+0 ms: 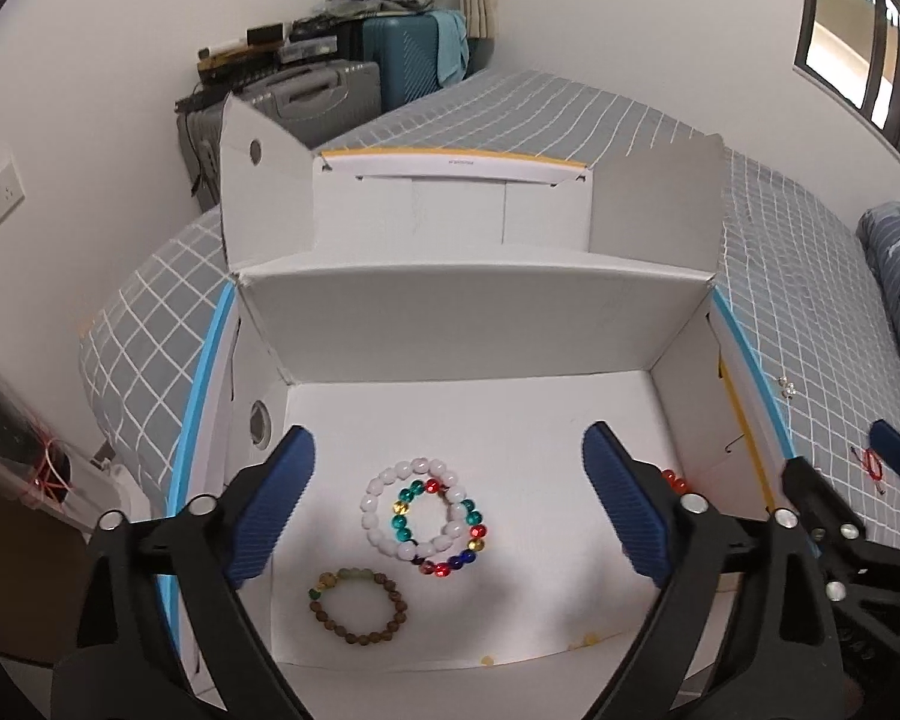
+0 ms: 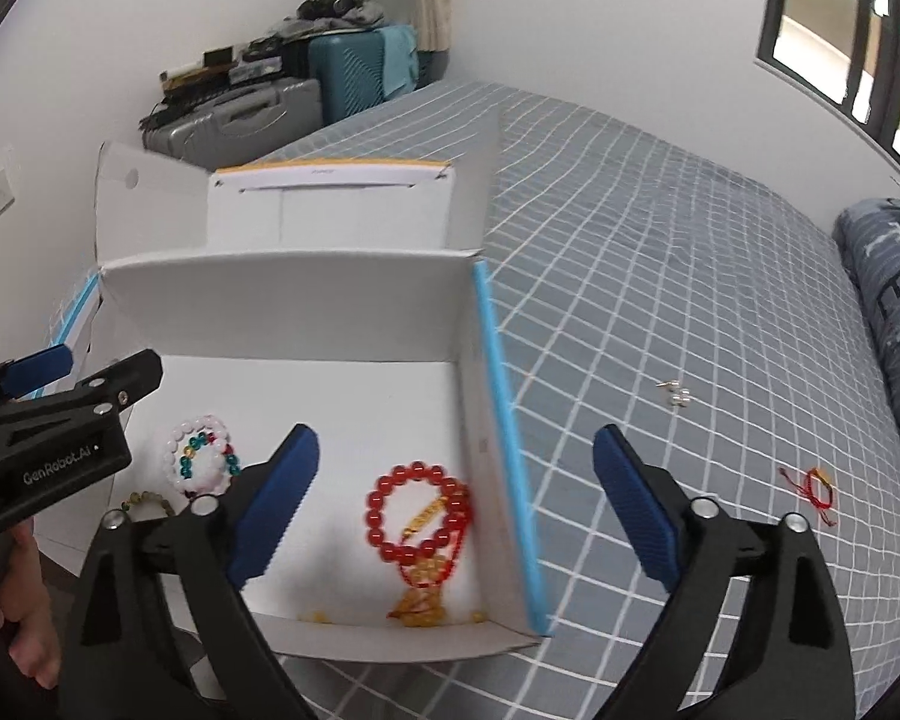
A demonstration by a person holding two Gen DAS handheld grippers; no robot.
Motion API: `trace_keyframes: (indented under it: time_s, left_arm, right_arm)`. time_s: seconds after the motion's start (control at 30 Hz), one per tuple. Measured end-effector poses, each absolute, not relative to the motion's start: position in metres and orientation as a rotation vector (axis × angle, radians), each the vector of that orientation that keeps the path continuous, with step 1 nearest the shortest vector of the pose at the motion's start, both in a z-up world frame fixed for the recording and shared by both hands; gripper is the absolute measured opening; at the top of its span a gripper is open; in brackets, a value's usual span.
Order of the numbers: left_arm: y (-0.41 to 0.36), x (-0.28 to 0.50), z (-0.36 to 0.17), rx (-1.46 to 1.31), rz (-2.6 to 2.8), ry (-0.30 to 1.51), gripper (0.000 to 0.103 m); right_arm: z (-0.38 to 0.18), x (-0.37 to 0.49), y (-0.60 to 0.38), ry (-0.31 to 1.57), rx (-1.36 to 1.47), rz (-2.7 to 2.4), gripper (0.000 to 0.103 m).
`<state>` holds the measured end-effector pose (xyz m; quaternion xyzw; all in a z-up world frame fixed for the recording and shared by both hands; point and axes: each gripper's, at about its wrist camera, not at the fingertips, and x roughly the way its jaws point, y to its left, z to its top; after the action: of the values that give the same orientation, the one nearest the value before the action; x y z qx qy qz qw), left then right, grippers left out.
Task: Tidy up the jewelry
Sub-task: 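Move both tools back over the pearl earrings and red cord bracelet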
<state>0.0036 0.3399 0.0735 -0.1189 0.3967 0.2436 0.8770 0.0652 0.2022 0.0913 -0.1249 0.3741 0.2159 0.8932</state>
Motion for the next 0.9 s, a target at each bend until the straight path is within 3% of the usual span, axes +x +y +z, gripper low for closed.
trace_keyframes:
  time_s: [0.1, 0.9]
  left_arm:
    - [0.326, 0.009, 0.077, -0.23, 0.498, 0.817, 0.097]
    - [0.16, 0.089, 0.089, -0.169, 0.271, 0.78, 0.097]
  right_arm:
    - [0.094, 0.072, 0.182, 0.777, -0.251, 0.429, 0.095]
    - [0.089, 0.131, -0.025, 0.823, -0.111, 0.205, 0.095]
